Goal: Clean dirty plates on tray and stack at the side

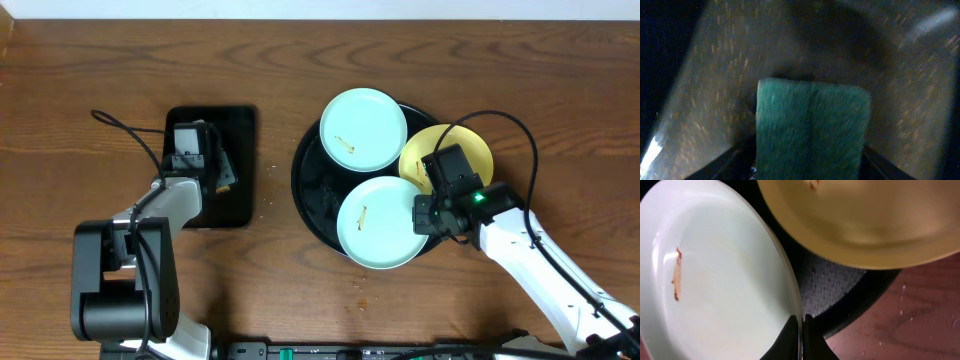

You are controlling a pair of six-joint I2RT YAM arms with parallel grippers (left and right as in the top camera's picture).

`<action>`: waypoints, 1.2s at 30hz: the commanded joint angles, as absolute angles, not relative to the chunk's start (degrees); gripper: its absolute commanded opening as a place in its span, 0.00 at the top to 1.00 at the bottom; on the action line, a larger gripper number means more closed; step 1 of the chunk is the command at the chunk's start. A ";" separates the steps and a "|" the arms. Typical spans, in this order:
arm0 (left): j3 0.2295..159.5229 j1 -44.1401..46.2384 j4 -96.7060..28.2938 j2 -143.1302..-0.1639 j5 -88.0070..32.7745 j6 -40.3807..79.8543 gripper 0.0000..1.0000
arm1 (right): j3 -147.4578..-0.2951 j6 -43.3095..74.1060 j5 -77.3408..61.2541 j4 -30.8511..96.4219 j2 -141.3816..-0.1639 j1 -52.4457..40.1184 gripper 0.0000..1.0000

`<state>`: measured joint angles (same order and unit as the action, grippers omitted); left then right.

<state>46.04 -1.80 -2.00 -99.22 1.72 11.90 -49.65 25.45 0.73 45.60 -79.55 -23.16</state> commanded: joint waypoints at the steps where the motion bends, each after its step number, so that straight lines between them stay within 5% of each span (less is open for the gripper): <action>1: 46.19 -1.80 -7.01 -99.55 1.93 12.97 0.36 | -49.10 26.15 -0.27 45.41 -79.53 -23.70 0.98; 19: 46.19 -1.80 -9.37 -99.55 1.96 12.95 0.36 | -33.41 29.80 -0.89 25.91 -79.53 -23.70 0.85; 22: 46.19 -1.80 -9.23 -99.55 1.96 12.93 0.36 | -33.19 29.98 -0.86 25.32 -79.53 -23.70 0.99; 36: 46.19 -1.80 -0.30 -99.55 1.98 12.91 0.30 | -33.19 29.95 -0.89 22.74 -79.53 -23.70 0.99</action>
<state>46.61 -1.78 -1.28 -98.74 1.87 12.21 -33.98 29.56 -1.72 22.22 -79.11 -23.16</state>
